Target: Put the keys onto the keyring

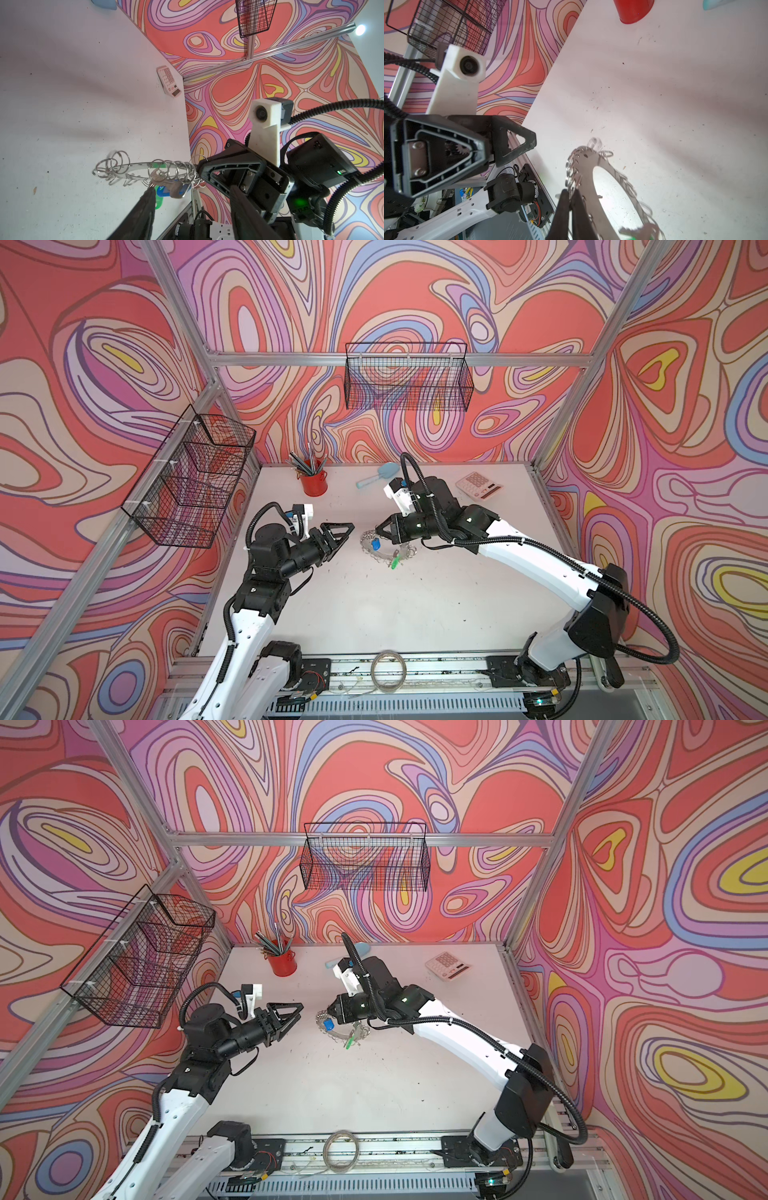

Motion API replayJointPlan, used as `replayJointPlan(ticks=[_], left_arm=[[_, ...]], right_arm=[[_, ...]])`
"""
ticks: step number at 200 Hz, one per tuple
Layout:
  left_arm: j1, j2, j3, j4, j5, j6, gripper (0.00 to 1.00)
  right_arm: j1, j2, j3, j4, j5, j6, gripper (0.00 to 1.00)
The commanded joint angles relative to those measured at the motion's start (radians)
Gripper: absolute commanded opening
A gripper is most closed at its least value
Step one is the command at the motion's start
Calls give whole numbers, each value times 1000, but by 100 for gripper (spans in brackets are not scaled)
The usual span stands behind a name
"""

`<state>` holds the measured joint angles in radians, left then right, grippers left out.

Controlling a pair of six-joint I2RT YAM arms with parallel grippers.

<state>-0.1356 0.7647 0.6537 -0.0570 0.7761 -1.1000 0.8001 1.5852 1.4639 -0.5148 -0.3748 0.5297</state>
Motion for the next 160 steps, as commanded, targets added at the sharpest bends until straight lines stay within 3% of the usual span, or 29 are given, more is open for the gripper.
replayJointPlan(ticks=[1,47,87,105,119,139,151,160], left_arm=[[7,5,-15,-28,79,20,59],[-18,44,47,-197,126,221,51],[-225,26,115,-324,-6,378,48],[-305,55,225,-557,-169,559,49],[-314,67,299,-692,-293,633,48],[-314,38,357,-766,-458,666,55],[-314,39,381,-772,-460,681,55],[-315,51,383,-746,-399,671,55]], right_arm=[[-4,18,59,-23,9,30,0],[-12,29,76,-26,49,80,0],[-20,33,76,-42,90,119,0],[-21,34,65,-37,91,132,0],[-21,30,59,-36,95,137,0],[-22,19,49,-33,100,139,0],[-22,11,39,-29,107,143,0],[-22,5,30,-20,109,150,0]])
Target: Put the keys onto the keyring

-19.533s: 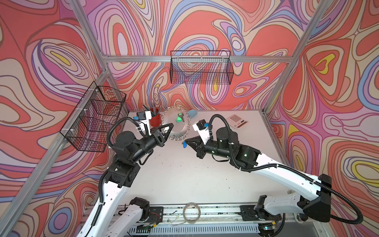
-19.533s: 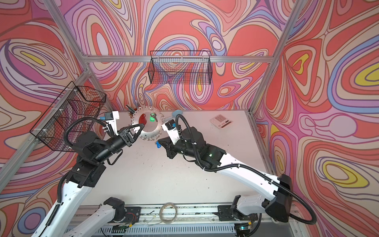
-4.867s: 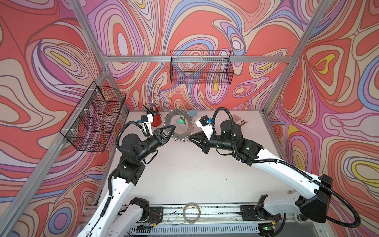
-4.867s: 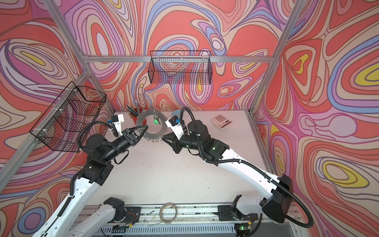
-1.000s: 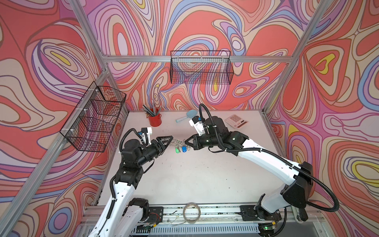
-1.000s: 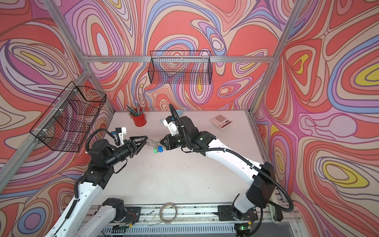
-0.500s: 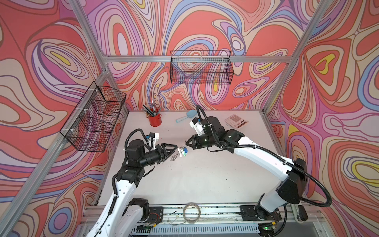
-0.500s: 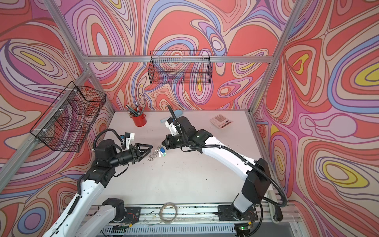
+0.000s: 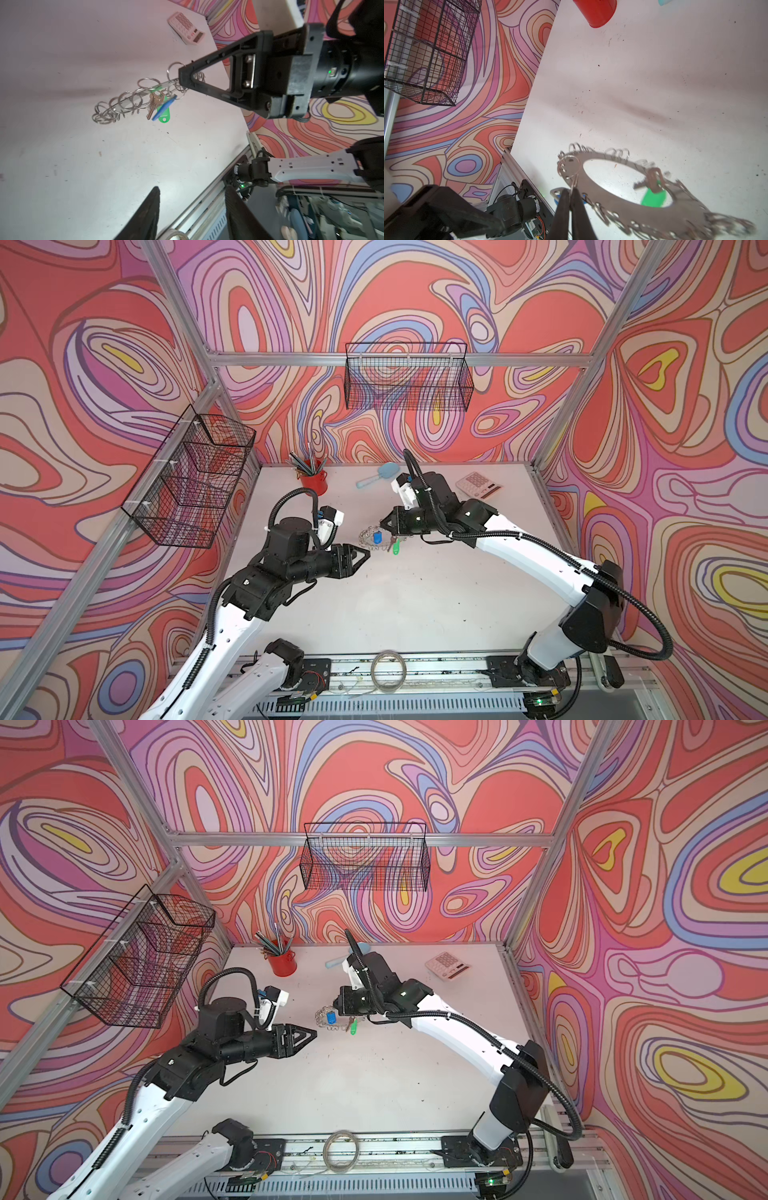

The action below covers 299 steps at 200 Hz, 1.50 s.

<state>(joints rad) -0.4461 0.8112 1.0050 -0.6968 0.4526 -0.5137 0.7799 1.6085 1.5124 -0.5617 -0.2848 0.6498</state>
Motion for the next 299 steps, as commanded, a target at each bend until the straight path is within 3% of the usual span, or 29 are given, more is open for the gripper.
replayJointPlan(ticks=[1,16,27,62,102,134,169,199,221,257,299], left_arm=[[-4,6,31,-102,-72,82,55],[-5,32,-4,1,79,26,52],[-18,33,-56,118,124,-31,49],[-57,36,-246,484,124,-145,51],[-59,58,-316,645,56,-92,58],[-59,138,-304,741,87,-90,59],[-59,165,-268,716,73,-86,56],[-59,81,-265,591,13,-66,58],[-59,45,-250,525,46,-64,58],[-59,62,-331,684,97,-161,58],[-59,129,-338,754,86,-136,57]], right_arm=[[-2,-18,-19,26,19,30,0],[-2,-32,-38,52,21,50,0],[-3,-48,-55,70,25,69,0],[-2,-104,-101,130,33,123,0],[-2,-112,-80,98,1,111,0],[-2,-107,-71,65,-17,97,0],[-2,-127,-80,59,-6,97,0],[-3,-131,-100,87,-5,108,0],[-3,-127,-109,107,-20,114,0],[-2,-123,-98,124,-37,121,0],[-3,-125,-81,116,-51,121,0]])
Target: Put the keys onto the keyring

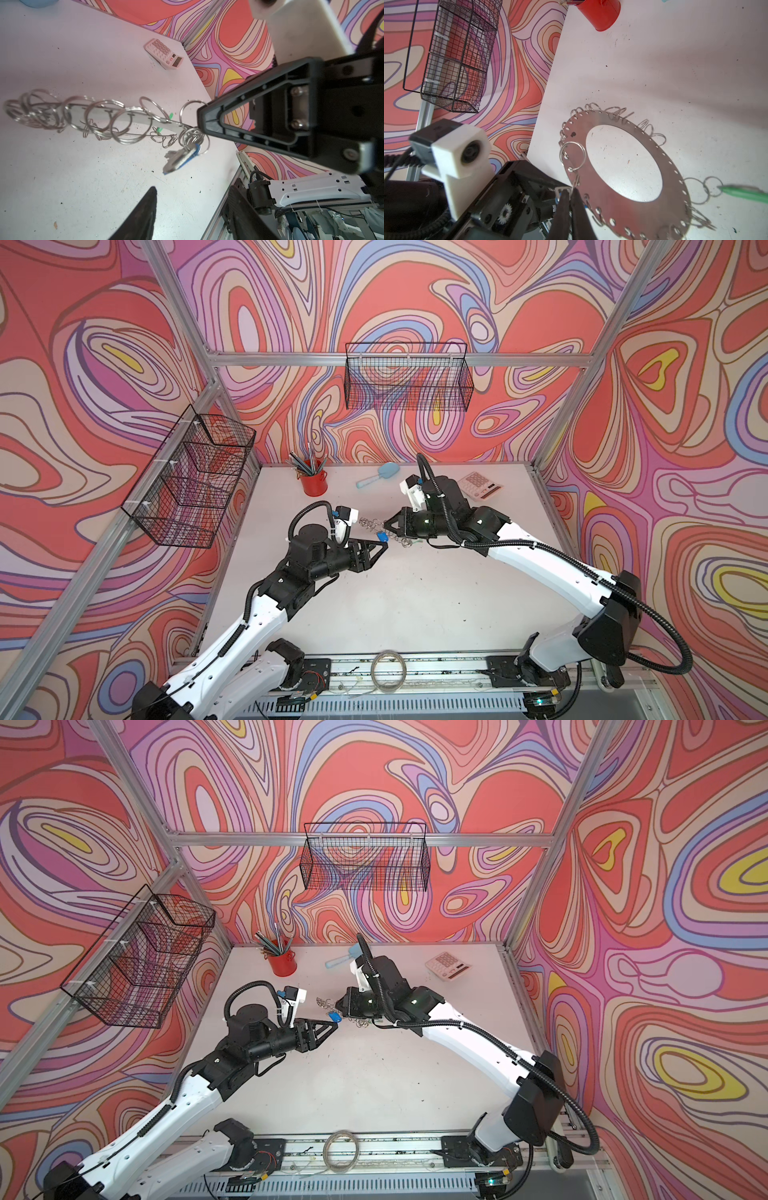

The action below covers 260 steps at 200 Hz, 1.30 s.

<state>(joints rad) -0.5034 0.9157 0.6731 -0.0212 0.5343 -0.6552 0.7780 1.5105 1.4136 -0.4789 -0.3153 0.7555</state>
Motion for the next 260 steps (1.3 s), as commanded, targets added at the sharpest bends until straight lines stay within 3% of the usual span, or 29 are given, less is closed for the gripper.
replayJointPlan(ticks=[1,64,109,132,209,260], left_arm=[[-1,25,-5,78,4,7,57],[-1,26,48,38,-54,104,54],[-1,40,77,3,-18,134,51],[-1,41,87,-12,-30,142,45],[0,31,92,-70,-60,142,6],[0,24,79,-103,-74,138,2]], right_arm=[[-1,-27,18,33,-21,15,0],[-1,-21,18,5,-45,-7,0],[-1,-9,25,-1,-59,-19,0],[0,-5,28,5,-68,-19,0],[0,-4,39,-12,-57,-30,0],[-1,-10,59,-26,-60,-38,0]])
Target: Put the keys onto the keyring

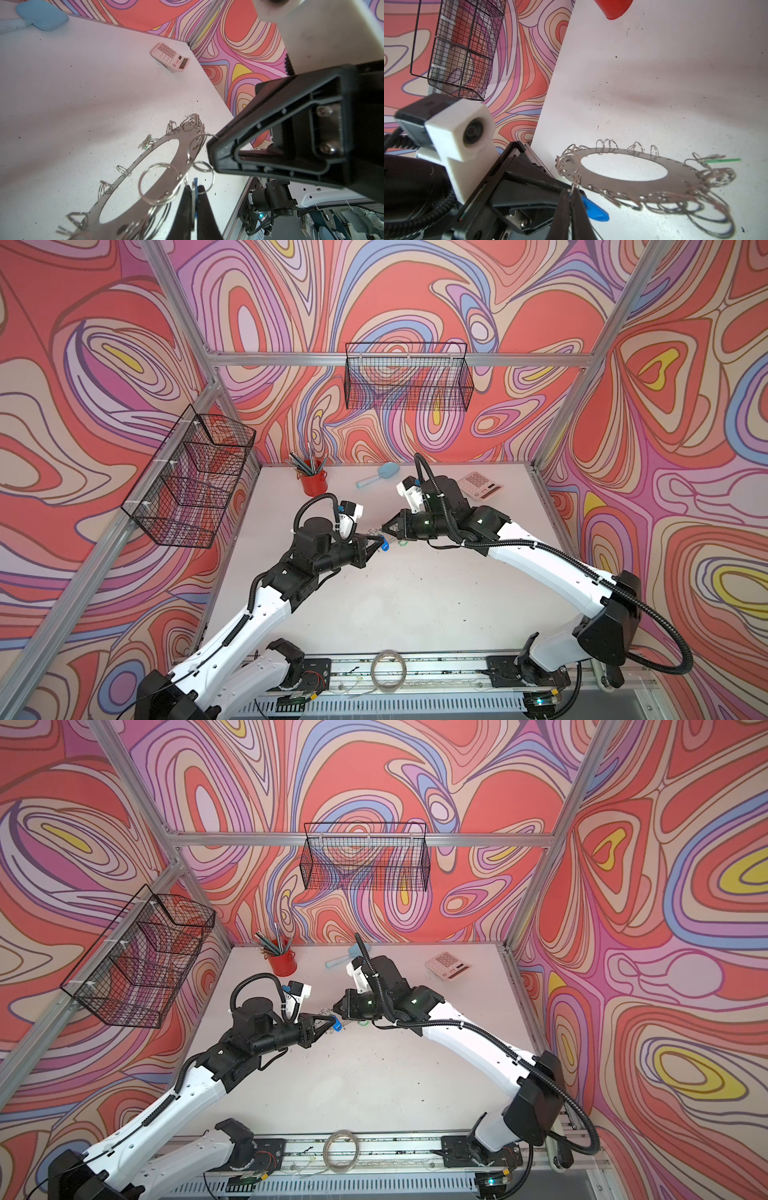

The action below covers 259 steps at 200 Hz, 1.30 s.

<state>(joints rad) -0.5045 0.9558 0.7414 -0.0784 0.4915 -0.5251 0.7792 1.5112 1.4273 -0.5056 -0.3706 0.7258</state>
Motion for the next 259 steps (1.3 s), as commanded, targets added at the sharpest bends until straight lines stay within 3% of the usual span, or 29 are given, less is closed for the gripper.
replayJointPlan(ticks=[1,60,130,192,209,238,259], left_arm=[[1,-17,10,-45,-31,7,2],[10,-8,34,-76,14,-15,4],[44,2,85,-138,131,-36,0],[46,53,135,-235,153,-25,5],[46,50,134,-237,146,-27,12],[47,-11,150,-289,94,6,41],[47,-89,191,-361,40,74,48]], right_arm=[[-2,-12,45,0,-5,-8,0],[-2,-2,63,-32,2,-29,0],[-1,33,146,-217,121,-172,0],[-3,47,166,-210,104,-178,0],[-1,52,172,-209,90,-172,0],[-1,67,184,-226,77,-159,0],[-3,98,225,-260,57,-142,0]])
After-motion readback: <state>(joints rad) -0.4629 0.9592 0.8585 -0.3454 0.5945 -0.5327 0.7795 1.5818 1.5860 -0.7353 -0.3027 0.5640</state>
